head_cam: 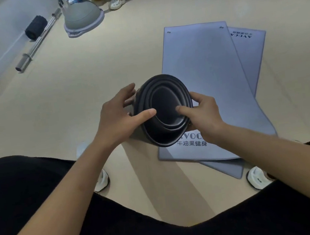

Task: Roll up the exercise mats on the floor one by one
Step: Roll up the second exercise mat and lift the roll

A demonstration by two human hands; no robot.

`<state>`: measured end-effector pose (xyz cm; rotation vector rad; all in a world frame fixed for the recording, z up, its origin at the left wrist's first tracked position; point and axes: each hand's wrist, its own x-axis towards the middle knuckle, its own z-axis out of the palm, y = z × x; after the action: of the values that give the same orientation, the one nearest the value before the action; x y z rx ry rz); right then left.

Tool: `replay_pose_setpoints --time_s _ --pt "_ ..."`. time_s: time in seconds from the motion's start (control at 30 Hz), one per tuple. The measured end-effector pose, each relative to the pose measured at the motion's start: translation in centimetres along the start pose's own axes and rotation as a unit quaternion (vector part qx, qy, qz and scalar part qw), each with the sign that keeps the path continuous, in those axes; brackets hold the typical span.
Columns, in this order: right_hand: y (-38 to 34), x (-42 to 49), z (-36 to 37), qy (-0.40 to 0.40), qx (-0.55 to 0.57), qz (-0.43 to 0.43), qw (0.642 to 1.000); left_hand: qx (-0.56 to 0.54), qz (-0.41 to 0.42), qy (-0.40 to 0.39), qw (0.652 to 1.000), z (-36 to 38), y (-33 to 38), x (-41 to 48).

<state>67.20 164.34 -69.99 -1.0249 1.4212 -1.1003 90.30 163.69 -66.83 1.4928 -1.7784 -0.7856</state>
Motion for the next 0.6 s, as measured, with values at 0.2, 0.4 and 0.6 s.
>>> replay_pose_setpoints --time_s 0.2,0.4,0.6 --pt "-2.1 2.8 0.5 -0.002 -0.071 -0.027 0.997 0.014 -0.036 0.011 0.999 0.0 0.7 2.0" --pt "-3.7 9.1 -0.8 -0.086 -0.107 -0.014 0.990 0.024 -0.063 -0.004 0.998 0.0 0.8 8.4" --pt "-6.4 14.5 -0.8 -0.114 -0.015 0.059 0.992 0.034 -0.097 -0.091 0.991 -1.7 2.6 16.5"
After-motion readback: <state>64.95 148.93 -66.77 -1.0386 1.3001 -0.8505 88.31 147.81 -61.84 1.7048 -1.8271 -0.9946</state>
